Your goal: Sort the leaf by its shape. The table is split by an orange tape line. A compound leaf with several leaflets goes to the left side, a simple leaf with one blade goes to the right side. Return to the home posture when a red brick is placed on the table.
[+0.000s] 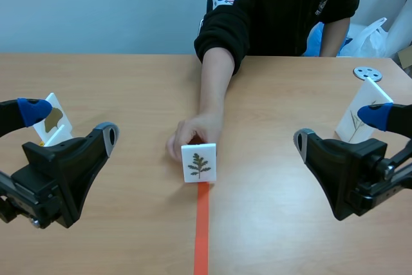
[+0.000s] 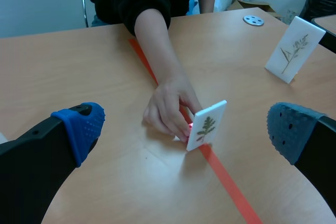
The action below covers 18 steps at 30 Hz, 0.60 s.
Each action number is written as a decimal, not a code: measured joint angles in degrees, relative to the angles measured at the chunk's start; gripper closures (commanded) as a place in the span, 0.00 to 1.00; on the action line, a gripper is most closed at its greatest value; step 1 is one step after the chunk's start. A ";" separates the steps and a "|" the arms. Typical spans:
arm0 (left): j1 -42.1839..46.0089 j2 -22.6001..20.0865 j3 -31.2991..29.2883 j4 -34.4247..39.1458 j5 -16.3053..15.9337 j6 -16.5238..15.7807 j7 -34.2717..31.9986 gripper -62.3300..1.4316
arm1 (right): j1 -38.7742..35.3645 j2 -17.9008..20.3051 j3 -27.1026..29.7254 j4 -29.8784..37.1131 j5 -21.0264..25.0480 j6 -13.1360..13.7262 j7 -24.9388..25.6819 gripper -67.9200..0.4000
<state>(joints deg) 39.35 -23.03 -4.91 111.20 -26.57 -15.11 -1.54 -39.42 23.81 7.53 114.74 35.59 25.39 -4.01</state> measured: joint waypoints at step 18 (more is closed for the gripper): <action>-0.02 0.00 0.00 0.00 0.00 -1.20 0.02 0.00 | 6.34 0.20 -7.63 -4.44 -11.41 0.17 0.31 0.00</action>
<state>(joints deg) 39.33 -23.03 -4.91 111.20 -26.57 -16.32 -1.52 -33.08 24.01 -0.10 110.30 24.18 25.56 -3.70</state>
